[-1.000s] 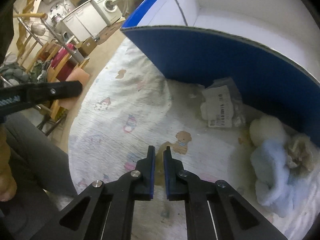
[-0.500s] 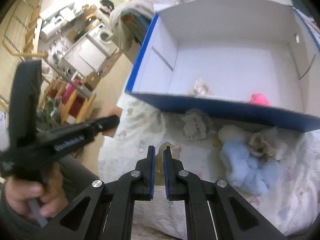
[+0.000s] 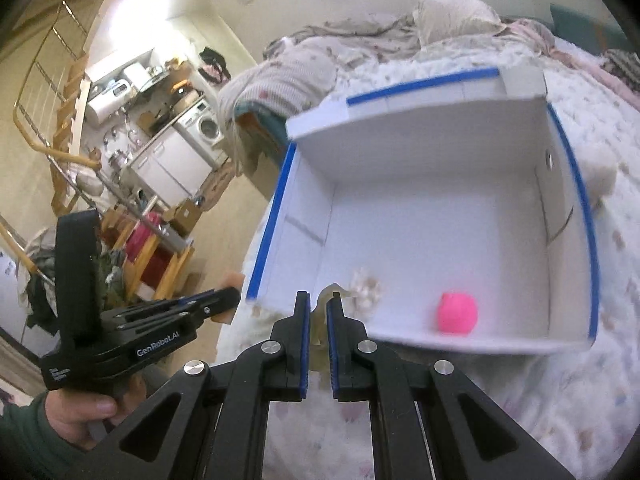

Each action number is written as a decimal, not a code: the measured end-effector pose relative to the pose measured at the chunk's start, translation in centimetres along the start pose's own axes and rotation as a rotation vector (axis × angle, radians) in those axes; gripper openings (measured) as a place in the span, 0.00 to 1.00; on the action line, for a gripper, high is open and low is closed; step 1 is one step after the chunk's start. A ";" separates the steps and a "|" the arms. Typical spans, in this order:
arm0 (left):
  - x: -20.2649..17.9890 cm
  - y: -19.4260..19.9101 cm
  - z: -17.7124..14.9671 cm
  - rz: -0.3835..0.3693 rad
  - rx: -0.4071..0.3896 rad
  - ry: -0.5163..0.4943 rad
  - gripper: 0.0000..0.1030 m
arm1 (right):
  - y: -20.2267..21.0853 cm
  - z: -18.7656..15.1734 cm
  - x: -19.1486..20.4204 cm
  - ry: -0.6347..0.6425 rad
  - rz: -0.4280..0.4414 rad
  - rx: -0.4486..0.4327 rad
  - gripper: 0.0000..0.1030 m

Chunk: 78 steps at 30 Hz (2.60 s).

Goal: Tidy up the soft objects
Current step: 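Lower the orange sponge into the box and open the left gripper, then withdraw both tools from the box toward the remaining items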

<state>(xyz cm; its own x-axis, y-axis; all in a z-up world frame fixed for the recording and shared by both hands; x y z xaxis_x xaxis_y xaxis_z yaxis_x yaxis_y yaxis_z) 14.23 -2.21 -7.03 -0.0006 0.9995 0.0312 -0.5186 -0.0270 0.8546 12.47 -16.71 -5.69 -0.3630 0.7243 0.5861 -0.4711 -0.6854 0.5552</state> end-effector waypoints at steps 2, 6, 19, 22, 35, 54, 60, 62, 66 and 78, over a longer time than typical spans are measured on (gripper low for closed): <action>-0.8 -0.1 1.9 0.015 -0.028 -0.034 0.05 | 0.2 1.4 -0.5 0.010 -0.016 -0.020 0.09; -2.3 -1.5 4.6 0.023 -0.044 -0.075 0.05 | -0.4 3.4 -2.4 -0.006 -0.036 -0.045 0.09; -5.1 -9.3 3.9 0.025 0.003 -0.128 0.05 | -4.0 2.7 -9.7 -0.101 -0.175 0.032 0.10; -4.7 -10.0 3.8 0.037 0.007 -0.135 0.05 | -5.0 1.7 -10.4 -0.117 -0.189 0.076 0.10; -4.3 -12.0 3.3 0.020 0.075 -0.081 0.06 | -7.0 0.3 -11.4 -0.172 -0.196 0.156 0.11; -5.2 -10.7 3.3 0.035 0.046 -0.121 0.49 | -6.0 1.3 -12.0 -0.220 -0.185 0.092 0.80; -4.9 -9.6 4.2 0.066 -0.008 -0.122 0.63 | -5.2 1.8 -12.4 -0.233 -0.212 0.043 0.98; -4.6 -9.6 4.2 0.070 -0.004 -0.115 0.63 | -4.8 2.1 -12.3 -0.227 -0.214 0.023 0.98; -4.3 -9.6 4.2 0.075 0.001 -0.096 0.63 | -4.6 2.2 -12.3 -0.221 -0.215 0.014 0.99; -3.7 -7.8 3.5 0.100 -0.041 -0.104 0.63 | -4.5 2.1 -11.5 -0.191 -0.234 0.016 0.99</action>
<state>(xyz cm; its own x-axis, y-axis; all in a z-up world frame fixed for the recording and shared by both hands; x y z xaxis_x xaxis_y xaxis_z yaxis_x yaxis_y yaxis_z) 21.27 -5.78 -11.94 0.0332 0.9848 0.1706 -0.5550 -0.1238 0.8226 20.45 -22.14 -13.68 -0.0870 0.8368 0.5406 -0.5107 -0.5034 0.6970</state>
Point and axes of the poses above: each gripper's, at about its wrist camera, not at the fingertips, and y roughly against the way its jaws point, x to its left, z to its top, the point moved 9 cm from there along -y, roughly the way its jaws point, and after that the axes turned 10 degrees about z, right-handed, at the moved point
